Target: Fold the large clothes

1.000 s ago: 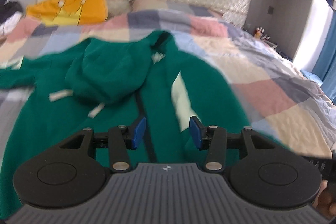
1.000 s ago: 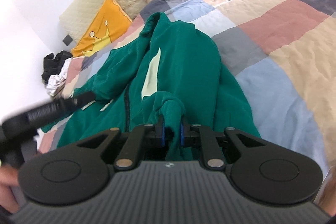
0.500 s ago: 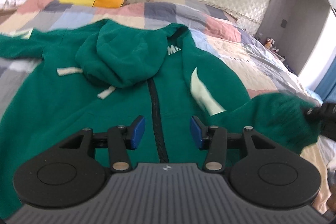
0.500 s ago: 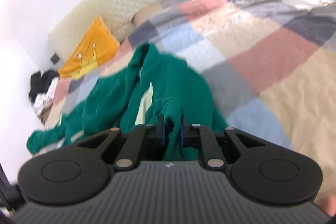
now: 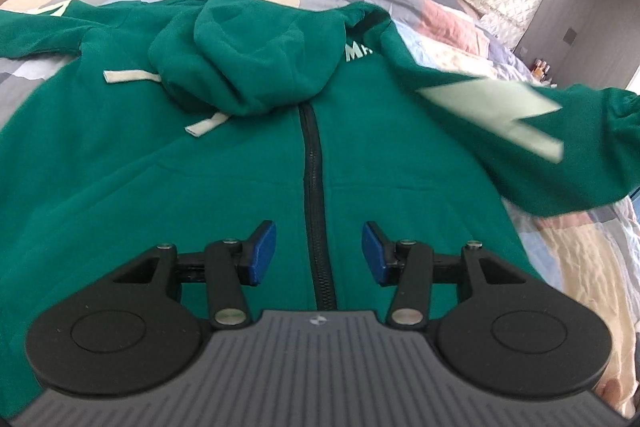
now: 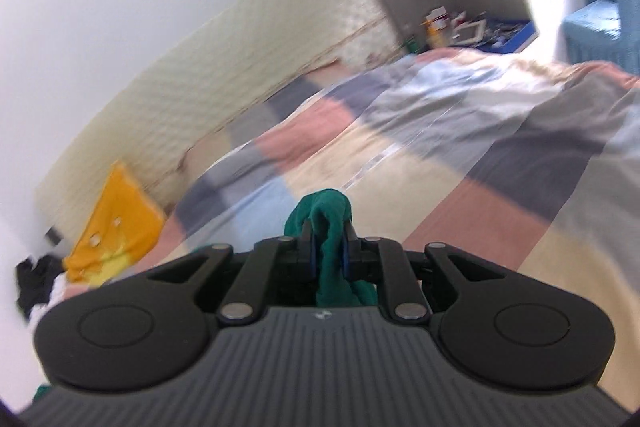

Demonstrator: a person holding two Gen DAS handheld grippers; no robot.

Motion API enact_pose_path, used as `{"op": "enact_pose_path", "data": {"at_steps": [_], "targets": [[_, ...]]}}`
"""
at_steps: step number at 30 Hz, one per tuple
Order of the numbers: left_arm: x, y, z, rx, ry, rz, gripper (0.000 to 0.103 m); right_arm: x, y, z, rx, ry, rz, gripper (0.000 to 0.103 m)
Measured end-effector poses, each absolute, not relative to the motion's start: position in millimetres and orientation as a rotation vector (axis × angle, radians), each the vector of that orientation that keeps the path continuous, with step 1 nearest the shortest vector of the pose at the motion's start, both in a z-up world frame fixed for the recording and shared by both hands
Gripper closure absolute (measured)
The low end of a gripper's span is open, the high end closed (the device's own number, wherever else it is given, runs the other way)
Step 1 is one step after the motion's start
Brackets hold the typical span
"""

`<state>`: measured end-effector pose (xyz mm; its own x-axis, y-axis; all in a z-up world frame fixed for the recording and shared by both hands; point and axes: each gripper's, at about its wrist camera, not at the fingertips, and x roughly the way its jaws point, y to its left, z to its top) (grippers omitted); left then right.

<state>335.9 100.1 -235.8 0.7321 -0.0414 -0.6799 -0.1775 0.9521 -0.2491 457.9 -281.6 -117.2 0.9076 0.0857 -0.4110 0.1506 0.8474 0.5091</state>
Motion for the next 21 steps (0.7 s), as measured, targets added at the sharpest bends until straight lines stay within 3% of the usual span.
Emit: {"op": "enact_pose_path", "data": {"at_steps": [11, 21], "targets": [[367, 103, -254, -0.35, 0.765, 0.076, 0.05, 584, -417, -123, 0.576, 0.403, -0.278, 0.09], [403, 107, -259, -0.326, 0.748, 0.073, 0.05, 692, -495, -222, 0.703, 0.537, -0.407, 0.09]]}}
